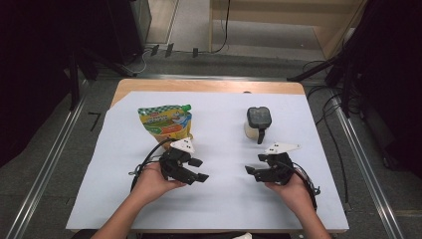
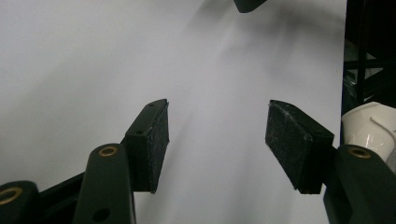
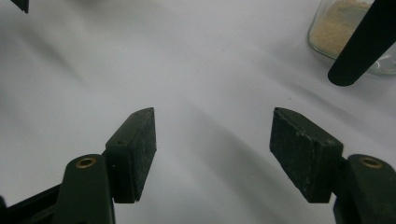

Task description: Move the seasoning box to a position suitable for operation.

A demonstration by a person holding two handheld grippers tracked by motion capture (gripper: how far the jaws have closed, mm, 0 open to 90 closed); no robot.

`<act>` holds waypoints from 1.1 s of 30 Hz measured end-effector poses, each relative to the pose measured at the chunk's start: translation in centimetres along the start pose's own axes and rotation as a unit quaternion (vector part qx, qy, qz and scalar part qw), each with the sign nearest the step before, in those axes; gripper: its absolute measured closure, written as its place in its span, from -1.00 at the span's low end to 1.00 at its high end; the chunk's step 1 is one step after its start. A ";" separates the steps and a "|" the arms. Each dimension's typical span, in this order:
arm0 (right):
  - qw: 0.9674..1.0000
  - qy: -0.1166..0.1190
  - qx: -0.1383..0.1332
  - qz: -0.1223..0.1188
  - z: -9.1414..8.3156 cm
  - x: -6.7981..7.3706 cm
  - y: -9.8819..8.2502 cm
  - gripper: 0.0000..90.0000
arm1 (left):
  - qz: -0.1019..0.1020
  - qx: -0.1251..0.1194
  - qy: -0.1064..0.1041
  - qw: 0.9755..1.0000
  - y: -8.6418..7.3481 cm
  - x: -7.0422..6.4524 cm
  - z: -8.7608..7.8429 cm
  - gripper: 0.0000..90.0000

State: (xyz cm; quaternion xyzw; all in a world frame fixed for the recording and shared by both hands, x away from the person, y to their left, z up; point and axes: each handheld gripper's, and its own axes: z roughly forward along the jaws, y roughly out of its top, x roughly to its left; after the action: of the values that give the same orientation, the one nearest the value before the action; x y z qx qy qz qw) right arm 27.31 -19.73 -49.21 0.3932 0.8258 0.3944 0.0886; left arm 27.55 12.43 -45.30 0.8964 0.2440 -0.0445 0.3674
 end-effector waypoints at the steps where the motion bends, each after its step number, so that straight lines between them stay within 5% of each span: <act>1: 1.000 0.000 -0.001 0.000 0.0 0.0 0.0 -0.26 | 0.002 0.001 0.001 1.000 0.0 0.0 0.0 -0.10; 16: 1.000 -0.005 -0.013 0.006 -0.8 0.2 0.8 -0.24 | 0.003 -0.005 -0.005 1.000 0.1 -0.1 -0.1 -0.10; 21: 0.999 -0.030 -0.017 0.004 -1.3 0.4 2.0 -0.24 | 0.006 -0.007 -0.008 1.000 0.1 -0.3 -0.1 -0.10; 25: 0.997 -0.053 -0.031 0.035 -2.0 -0.3 3.0 -0.25 | 0.004 -0.010 -0.014 1.000 0.1 -0.6 0.1 -0.09; 28: 0.997 -0.067 -0.027 0.034 -2.0 -0.7 3.5 -0.28 | 0.009 -0.009 -0.016 1.000 0.2 -0.8 0.3 -0.09; 33: 0.996 -0.076 -0.025 0.038 -2.1 -1.2 4.3 -0.27 | 0.012 -0.007 -0.017 1.000 0.2 -0.9 0.4 -0.09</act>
State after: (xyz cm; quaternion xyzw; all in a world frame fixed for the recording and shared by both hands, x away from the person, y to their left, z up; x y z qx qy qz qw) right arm 29.72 -20.19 -44.88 0.4510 0.7910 0.3870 0.1452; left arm 26.92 11.66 -45.25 0.8956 0.2269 -0.0536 0.3788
